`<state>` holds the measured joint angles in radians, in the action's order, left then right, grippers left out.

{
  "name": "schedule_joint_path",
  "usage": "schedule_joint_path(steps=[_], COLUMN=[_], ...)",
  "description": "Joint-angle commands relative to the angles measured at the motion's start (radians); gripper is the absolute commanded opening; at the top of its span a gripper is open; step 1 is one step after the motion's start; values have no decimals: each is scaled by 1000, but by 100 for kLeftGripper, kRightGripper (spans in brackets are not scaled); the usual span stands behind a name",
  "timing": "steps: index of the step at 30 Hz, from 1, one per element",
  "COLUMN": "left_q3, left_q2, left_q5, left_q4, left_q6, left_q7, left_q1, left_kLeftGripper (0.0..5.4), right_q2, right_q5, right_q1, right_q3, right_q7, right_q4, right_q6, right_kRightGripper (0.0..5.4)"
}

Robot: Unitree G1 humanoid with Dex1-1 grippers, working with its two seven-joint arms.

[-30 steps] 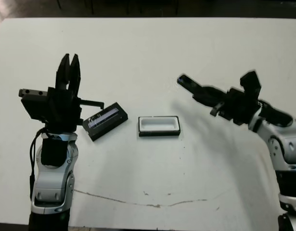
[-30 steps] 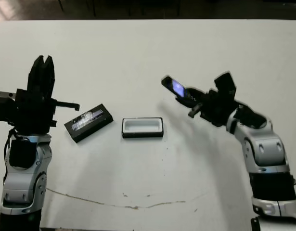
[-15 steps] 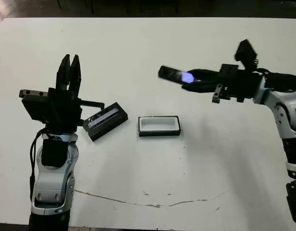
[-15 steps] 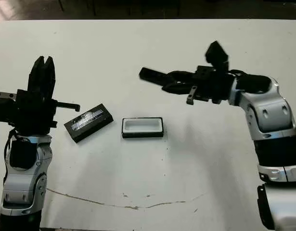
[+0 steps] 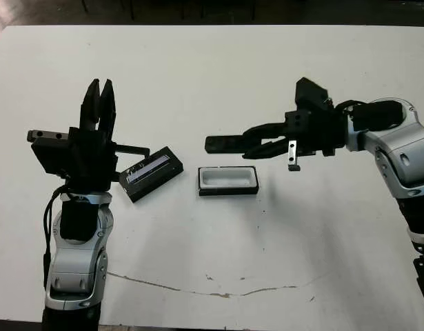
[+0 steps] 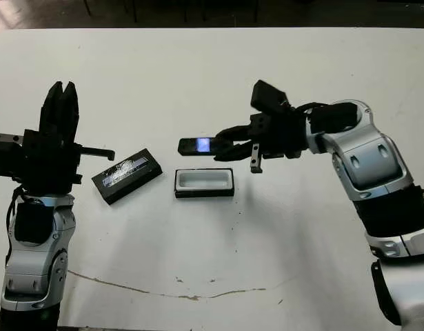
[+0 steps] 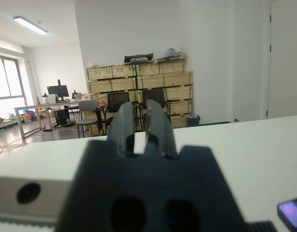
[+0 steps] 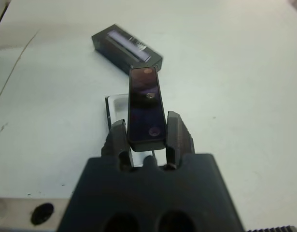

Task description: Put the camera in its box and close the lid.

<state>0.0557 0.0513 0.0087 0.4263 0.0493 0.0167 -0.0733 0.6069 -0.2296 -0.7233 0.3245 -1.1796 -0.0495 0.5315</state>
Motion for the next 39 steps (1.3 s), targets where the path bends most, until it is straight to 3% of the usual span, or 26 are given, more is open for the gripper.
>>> schedule_joint_path(steps=[1,17,39], left_q3=[2,1,-8], left_q2=[3,2,3], left_q5=[-2,5,13], left_q4=[-1,9,11], left_q6=[-12,-16,-19], left_q7=[0,-4,-5], left_q1=[27,38,38], left_kLeftGripper=[0,0,0], right_q2=[23,27,14], right_q5=[18,100,124], right_q1=[12,19,25], right_q3=[24,94,151], right_q7=[-13,-52,-97], right_q4=[-13,25,42], right_q6=[29,-14,-34], right_kRightGripper=[4,4,4])
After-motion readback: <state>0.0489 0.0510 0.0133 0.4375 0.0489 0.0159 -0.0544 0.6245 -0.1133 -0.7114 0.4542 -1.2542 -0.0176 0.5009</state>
